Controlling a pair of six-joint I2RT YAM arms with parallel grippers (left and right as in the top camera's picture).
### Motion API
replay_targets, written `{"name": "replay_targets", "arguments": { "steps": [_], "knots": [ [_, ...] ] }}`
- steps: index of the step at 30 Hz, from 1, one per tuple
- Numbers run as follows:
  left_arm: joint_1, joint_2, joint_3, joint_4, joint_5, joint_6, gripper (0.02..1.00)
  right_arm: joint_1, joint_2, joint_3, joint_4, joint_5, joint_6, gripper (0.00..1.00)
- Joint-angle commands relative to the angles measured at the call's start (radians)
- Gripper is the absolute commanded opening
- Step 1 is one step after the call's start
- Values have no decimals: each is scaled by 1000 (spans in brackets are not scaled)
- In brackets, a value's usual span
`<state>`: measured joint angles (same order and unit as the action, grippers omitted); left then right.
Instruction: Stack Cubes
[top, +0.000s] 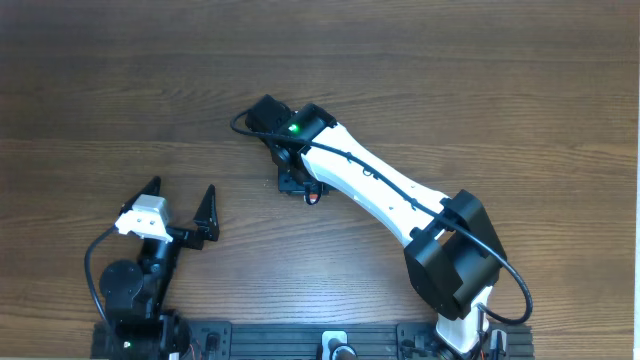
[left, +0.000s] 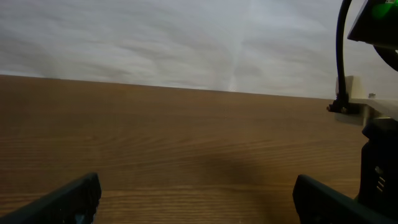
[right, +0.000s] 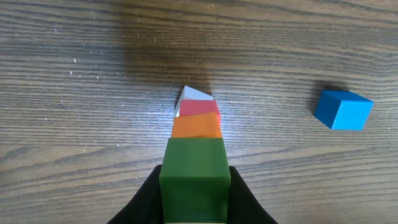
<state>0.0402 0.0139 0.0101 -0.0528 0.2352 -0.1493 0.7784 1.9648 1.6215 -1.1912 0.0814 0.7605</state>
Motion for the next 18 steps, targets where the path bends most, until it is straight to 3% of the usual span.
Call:
{"name": "replay_targets", "arguments": {
  "steps": [1, 18],
  "knots": [
    [-4, -8, -5, -3, -4, 15, 1000, -6, 17, 18, 3, 6, 10, 93],
    [-4, -8, -5, -3, -4, 15, 1000, -6, 17, 18, 3, 6, 10, 231]
  ]
}}
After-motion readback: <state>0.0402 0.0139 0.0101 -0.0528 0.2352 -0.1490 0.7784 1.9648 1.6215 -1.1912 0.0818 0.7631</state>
